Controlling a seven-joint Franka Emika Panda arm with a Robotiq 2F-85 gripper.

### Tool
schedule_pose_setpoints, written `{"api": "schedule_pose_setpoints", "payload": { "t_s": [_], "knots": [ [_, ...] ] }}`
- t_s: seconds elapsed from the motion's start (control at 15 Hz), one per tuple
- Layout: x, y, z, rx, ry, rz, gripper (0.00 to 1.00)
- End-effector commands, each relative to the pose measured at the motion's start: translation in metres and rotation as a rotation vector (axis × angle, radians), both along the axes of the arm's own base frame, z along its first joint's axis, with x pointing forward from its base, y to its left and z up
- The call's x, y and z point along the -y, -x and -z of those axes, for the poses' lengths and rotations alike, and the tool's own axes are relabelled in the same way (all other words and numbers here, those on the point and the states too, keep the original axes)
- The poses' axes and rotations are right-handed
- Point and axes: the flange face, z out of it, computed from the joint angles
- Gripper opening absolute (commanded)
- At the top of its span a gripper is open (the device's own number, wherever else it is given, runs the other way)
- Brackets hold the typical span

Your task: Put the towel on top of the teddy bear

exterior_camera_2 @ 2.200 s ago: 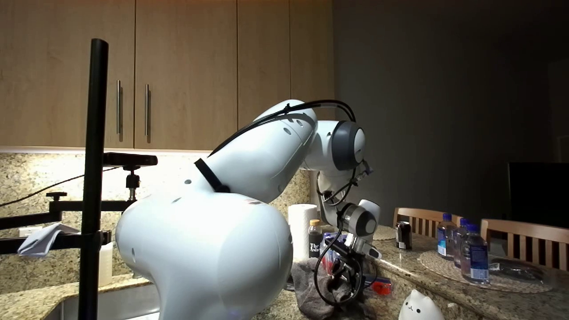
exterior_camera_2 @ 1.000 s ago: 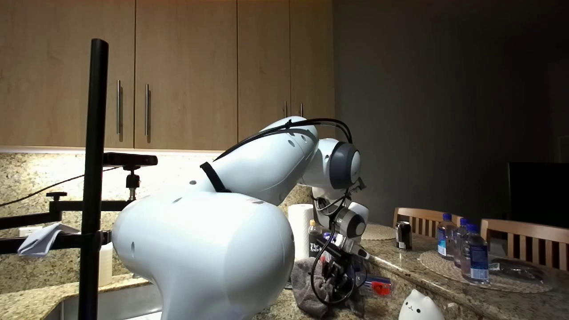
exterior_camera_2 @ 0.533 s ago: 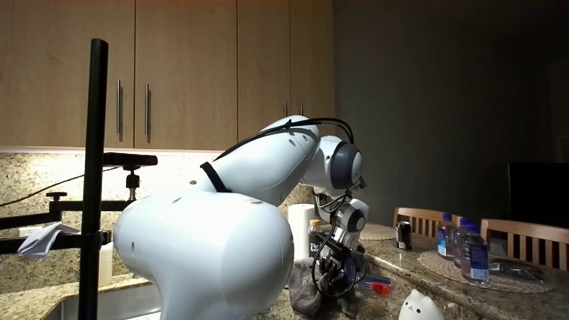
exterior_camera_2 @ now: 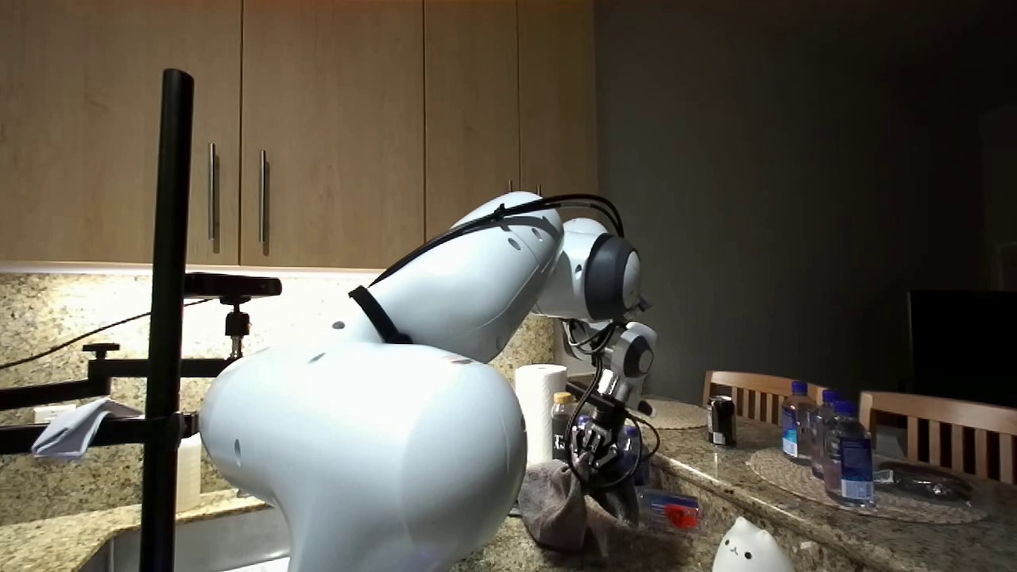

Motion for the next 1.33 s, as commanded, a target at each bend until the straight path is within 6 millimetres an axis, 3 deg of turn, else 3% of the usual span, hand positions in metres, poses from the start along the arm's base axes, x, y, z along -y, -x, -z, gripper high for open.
{"api": "schedule_pose_setpoints", "payload": {
  "t_s": [0.0, 0.27, 0.67, 1.0, 1.27],
  "knots": [
    [0.008, -0.001, -0.033, -0.003, 0.084, -0.005, 0.1],
    [0.024, -0.009, -0.056, -0.025, 0.134, -0.053, 0.1],
    [0.084, -0.032, -0.097, -0.063, 0.238, -0.133, 0.1],
    [0.132, -0.035, -0.12, -0.147, 0.251, -0.223, 0.1],
    [0.149, -0.036, -0.136, -0.155, 0.276, -0.229, 0.1]
  ]
}}
